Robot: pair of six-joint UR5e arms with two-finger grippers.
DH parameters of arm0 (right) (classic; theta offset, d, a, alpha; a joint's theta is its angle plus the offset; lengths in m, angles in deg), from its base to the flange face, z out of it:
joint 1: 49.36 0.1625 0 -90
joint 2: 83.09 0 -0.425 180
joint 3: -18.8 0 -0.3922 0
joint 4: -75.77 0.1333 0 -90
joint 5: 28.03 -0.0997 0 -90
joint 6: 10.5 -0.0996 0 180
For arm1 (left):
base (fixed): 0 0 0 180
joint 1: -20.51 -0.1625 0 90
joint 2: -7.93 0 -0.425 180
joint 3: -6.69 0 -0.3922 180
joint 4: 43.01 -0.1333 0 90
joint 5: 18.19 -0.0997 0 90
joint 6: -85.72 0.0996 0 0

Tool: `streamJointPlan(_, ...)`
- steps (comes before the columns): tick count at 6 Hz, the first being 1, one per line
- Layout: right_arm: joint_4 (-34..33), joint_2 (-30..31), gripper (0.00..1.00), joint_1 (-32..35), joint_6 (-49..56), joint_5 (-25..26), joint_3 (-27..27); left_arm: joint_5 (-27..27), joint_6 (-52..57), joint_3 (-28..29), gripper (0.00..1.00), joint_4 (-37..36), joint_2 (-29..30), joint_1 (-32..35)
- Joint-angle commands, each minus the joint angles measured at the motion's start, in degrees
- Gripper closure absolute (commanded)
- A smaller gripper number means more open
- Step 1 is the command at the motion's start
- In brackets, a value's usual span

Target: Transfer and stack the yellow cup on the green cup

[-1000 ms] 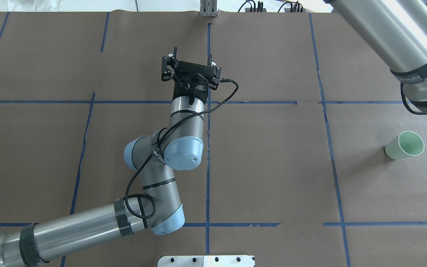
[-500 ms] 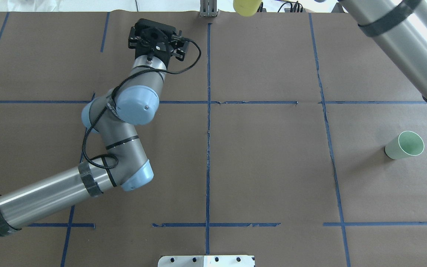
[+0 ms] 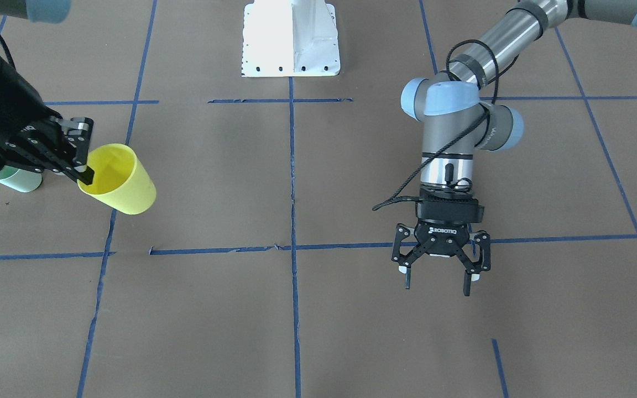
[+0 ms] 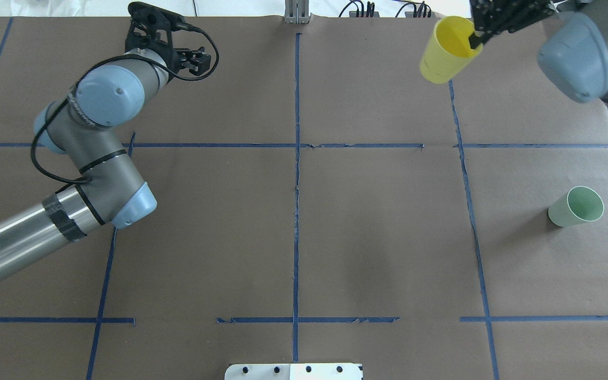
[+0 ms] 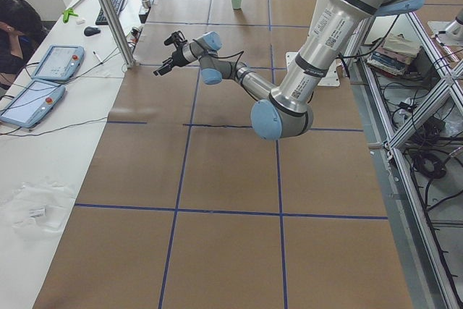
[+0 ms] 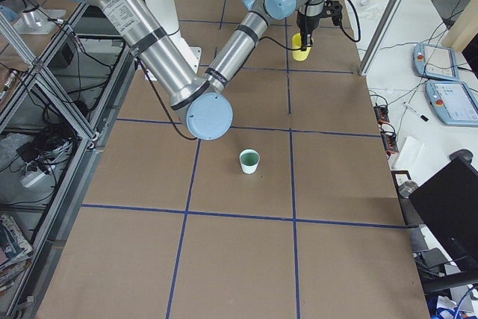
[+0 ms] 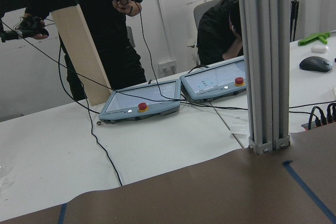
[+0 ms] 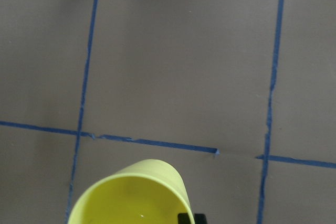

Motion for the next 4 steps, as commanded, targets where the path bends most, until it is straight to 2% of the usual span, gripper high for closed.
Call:
streamJointPlan(1, 0.5, 14.3, 1.0, 1.3, 11.4, 0.8, 7.6, 17.1, -0.1, -13.4, 0.0, -24.0, -3.5, 5.0)
streamJointPlan(2, 0.8, 20.3, 1.0, 1.4, 17.4, 1.7, 9.2, 22.2, -0.6, -19.7, 0.0, -35.9, -4.2, 5.3)
streamJointPlan(3, 6.1, 26.6, 1.0, 1.3, 18.2, 2.5, 9.1, 22.6, -5.5, -25.8, 0.0, -39.1, -8.3, 5.0)
streamJointPlan(4, 18.5, 32.9, 1.0, 1.3, 17.8, 2.4, 5.9, 25.1, -6.1, -29.1, 0.0, -39.7, -9.4, 5.1)
